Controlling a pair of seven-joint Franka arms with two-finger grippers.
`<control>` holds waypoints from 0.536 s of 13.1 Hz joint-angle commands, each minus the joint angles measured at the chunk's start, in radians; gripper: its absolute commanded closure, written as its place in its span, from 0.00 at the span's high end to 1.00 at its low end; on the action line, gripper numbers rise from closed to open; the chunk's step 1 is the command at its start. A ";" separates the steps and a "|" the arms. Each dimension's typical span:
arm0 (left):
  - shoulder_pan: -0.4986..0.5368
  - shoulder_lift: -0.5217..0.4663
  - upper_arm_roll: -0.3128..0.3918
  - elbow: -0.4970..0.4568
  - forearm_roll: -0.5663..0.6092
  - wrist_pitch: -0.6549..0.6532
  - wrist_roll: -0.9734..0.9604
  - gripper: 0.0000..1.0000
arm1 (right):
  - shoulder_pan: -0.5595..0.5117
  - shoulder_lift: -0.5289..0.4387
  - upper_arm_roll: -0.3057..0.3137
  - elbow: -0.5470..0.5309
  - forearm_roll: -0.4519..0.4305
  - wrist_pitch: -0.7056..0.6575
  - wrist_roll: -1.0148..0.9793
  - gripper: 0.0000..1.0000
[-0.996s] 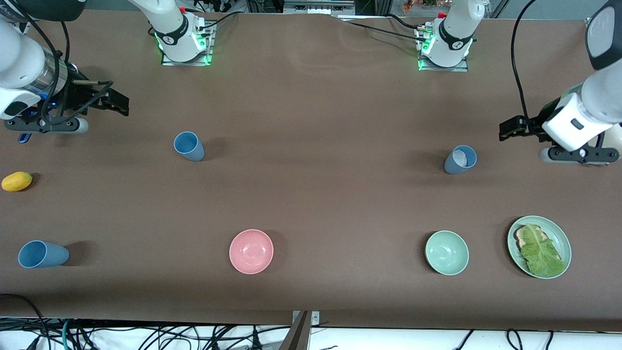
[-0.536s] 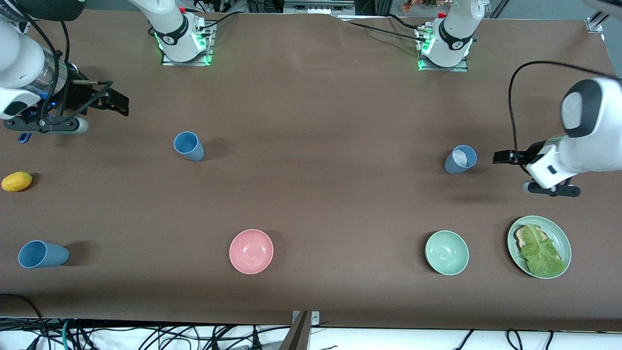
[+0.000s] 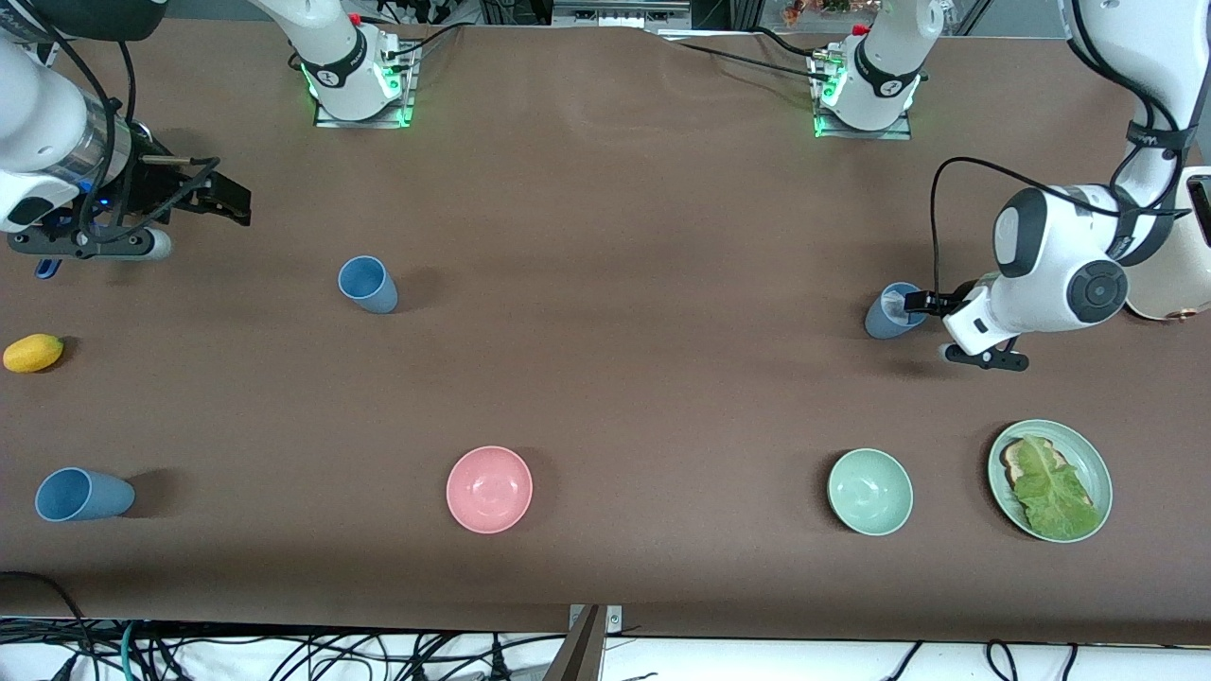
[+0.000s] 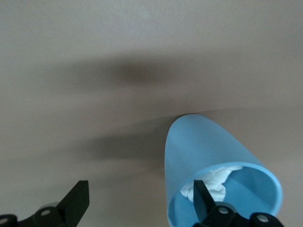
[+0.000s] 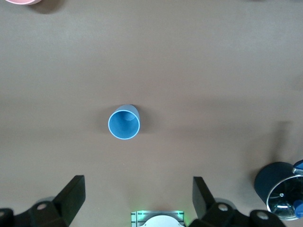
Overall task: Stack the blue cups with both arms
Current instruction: 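Reach the left gripper down to the upright blue cup and grasp it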
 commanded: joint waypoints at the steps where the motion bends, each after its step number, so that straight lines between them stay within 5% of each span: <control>1: 0.010 -0.002 -0.006 0.001 0.005 0.006 0.023 0.00 | -0.002 0.009 0.003 0.027 0.011 -0.013 0.013 1.00; 7: 0.007 -0.008 -0.009 0.015 -0.018 -0.017 0.024 0.00 | -0.004 0.011 0.001 0.027 0.012 -0.011 0.013 1.00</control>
